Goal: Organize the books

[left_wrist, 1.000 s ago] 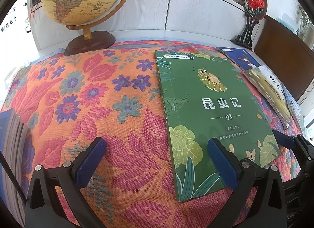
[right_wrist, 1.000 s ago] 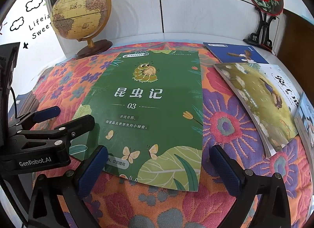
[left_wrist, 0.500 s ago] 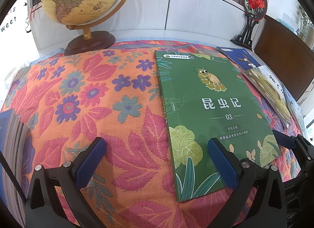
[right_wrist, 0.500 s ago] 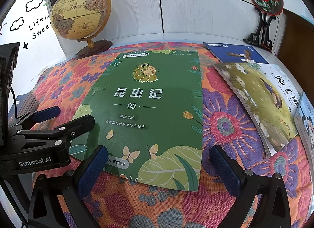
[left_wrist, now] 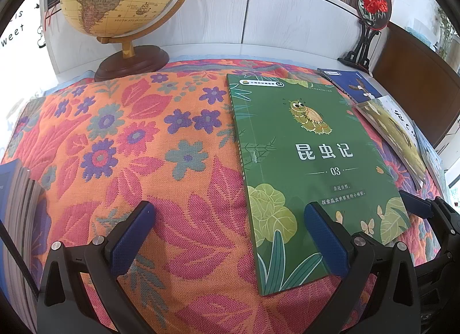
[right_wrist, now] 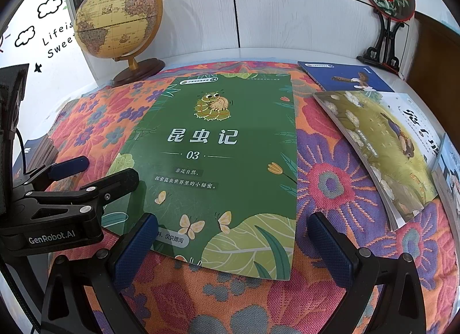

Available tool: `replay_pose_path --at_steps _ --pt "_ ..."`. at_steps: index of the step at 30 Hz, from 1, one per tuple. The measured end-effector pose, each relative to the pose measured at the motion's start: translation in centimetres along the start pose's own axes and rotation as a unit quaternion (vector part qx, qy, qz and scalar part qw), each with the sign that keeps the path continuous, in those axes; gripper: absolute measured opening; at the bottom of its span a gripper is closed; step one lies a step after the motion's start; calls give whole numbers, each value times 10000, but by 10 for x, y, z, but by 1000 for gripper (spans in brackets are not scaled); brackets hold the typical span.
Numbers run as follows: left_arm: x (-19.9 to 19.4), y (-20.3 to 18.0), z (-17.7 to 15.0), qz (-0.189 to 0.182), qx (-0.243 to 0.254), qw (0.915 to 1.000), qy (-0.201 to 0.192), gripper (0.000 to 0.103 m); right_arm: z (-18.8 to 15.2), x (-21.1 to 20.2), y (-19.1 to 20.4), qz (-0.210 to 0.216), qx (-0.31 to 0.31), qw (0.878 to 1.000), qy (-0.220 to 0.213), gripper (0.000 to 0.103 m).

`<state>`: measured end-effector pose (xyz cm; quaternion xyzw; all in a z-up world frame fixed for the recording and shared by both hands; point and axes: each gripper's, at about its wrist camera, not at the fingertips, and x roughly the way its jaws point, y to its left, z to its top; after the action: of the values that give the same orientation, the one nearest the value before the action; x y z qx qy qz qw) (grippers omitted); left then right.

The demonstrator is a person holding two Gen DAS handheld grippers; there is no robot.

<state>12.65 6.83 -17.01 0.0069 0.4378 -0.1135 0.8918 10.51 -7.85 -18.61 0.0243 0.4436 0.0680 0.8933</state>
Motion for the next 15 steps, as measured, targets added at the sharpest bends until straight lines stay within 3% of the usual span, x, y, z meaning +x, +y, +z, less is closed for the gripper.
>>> replay_pose_path --at_steps 15 --pt "0 0 0 0 -2 10000 -1 103 0 0 2 70 -40 9999 149 103"
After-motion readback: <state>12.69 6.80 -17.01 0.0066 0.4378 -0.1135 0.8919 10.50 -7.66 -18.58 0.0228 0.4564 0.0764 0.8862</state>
